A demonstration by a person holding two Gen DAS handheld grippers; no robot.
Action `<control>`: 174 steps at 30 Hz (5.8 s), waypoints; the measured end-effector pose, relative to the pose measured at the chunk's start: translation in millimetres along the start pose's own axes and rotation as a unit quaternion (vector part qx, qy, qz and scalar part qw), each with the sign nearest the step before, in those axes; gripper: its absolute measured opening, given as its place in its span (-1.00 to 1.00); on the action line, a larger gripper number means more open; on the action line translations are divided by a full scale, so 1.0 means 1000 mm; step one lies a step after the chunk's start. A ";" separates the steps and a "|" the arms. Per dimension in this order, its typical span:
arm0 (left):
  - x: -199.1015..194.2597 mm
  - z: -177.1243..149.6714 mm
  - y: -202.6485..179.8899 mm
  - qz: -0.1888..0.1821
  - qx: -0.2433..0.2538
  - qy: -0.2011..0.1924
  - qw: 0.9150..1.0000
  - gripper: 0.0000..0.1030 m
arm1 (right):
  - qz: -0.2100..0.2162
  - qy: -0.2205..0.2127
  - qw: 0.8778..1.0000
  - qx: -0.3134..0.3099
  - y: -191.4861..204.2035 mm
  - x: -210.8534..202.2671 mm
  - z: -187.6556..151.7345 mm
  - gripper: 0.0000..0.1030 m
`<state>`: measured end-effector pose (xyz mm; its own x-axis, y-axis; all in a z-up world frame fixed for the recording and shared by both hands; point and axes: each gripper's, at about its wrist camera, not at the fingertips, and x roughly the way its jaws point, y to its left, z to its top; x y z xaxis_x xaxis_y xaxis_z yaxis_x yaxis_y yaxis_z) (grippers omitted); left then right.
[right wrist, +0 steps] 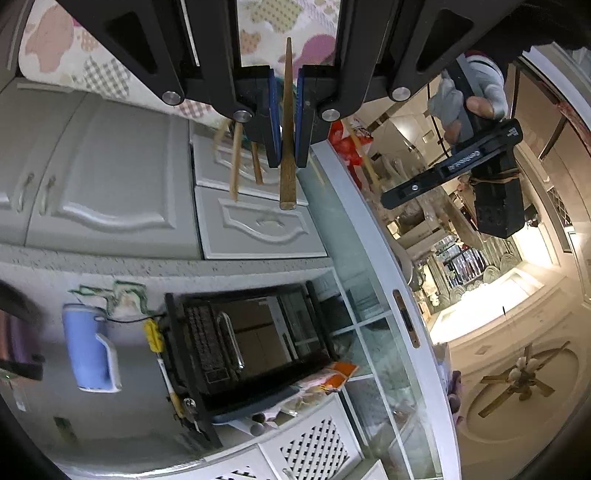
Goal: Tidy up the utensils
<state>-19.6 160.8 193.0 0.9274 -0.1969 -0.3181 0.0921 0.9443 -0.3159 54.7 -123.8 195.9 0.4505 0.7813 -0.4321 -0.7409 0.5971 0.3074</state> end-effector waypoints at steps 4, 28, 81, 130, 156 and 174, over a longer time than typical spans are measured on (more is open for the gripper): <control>0.010 0.010 0.009 0.030 0.008 -0.021 0.999 -0.92 | -0.002 -0.008 1.000 -0.010 0.009 0.015 0.017 -0.87; 0.104 -0.047 0.033 0.092 0.014 0.037 0.995 -0.92 | -0.068 0.092 0.993 0.000 -0.023 0.153 -0.028 -0.87; 0.032 -0.135 -0.036 0.204 0.060 0.062 0.975 0.47 | -0.198 0.035 0.979 0.017 -0.013 0.060 -0.114 0.42; 0.013 -0.133 -0.040 0.222 0.049 0.044 0.973 0.47 | -0.210 0.047 0.977 0.002 -0.001 0.059 -0.116 0.57; 0.015 -0.135 -0.036 0.221 0.048 0.050 0.973 0.47 | -0.205 0.062 0.977 -0.006 0.003 0.072 -0.118 0.57; 0.019 -0.140 -0.040 0.211 0.055 0.054 0.974 0.47 | -0.207 0.070 0.976 -0.006 0.000 0.073 -0.122 0.57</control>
<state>-56.1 82.3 74.5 0.8476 0.1947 -0.4936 -0.2463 0.9683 -0.0410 26.9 -88.9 61.0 0.6405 0.4415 -0.6284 -0.5161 0.8534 0.0735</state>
